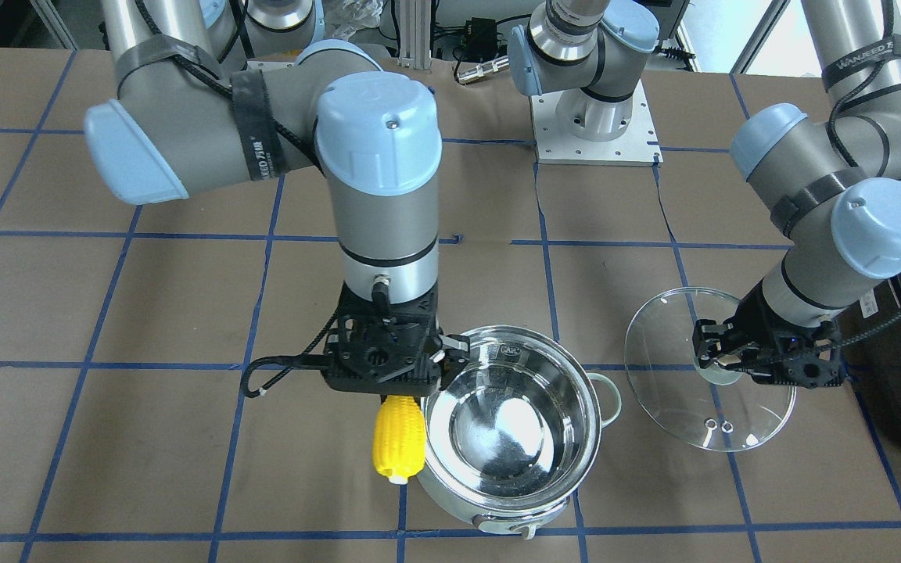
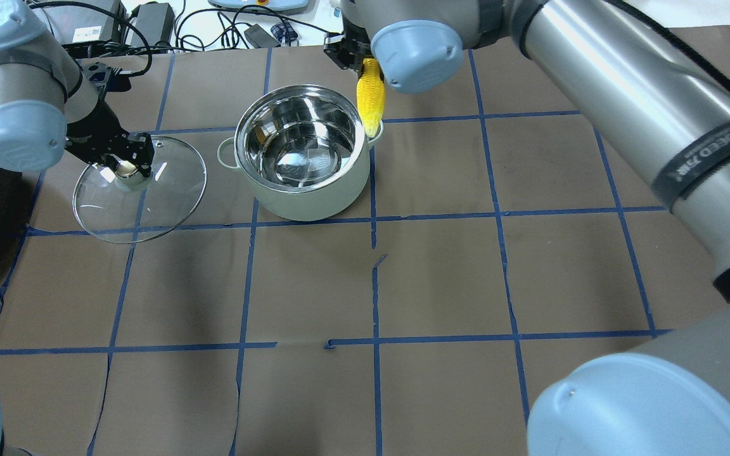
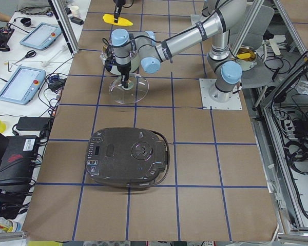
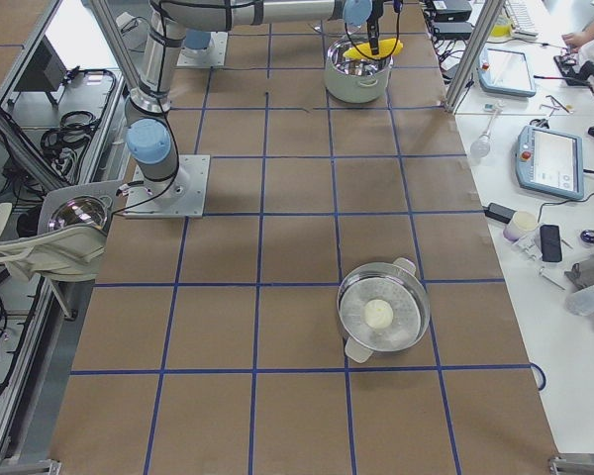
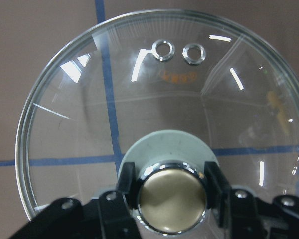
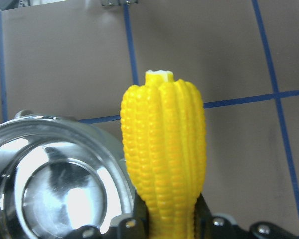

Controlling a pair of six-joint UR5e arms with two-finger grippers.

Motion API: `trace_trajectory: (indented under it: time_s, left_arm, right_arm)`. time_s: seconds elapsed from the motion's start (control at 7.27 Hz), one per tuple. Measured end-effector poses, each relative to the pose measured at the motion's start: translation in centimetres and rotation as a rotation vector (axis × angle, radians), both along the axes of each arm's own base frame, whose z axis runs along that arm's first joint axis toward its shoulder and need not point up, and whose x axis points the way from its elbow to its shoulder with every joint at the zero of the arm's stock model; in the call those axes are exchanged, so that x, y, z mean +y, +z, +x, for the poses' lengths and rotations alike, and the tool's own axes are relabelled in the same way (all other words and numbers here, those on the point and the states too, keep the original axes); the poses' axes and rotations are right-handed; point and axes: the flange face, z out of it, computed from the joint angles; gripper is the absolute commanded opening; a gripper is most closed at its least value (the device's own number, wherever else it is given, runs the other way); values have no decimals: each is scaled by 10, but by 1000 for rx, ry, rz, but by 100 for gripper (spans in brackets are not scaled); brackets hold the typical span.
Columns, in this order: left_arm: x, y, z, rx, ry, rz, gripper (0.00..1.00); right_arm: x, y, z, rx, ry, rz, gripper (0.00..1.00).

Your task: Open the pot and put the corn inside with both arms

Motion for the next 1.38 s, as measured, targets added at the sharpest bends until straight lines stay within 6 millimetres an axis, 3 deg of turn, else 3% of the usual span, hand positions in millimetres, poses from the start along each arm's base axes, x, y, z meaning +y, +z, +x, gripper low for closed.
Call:
trace_trajectory:
  time_s: [0.14,0.41,0.55,0.69,1.1,1.38]
  left_arm:
    - [9,-12,15,4,30,1,0]
    - [24,-35,28,7,77,7,0]
    - [29,-44,29,5,89,-5,0]
    - [31,-51,30,2,93,-19,0]
    - [28,-60,35,-7,95,-62,0]
    - [28,-65,36,-4,98,-67,0]
  right_arm:
    - [5,-3,30,-8,33,-8,0]
    - [5,-33,73,-38,74,-15,6]
    - [2,-44,83,-68,90,-30,92]
    - [0,-50,87,-79,98,-38,100]
    - [-1,-54,87,-74,93,-46,100]
    - [0,-35,78,-74,94,-65,100]
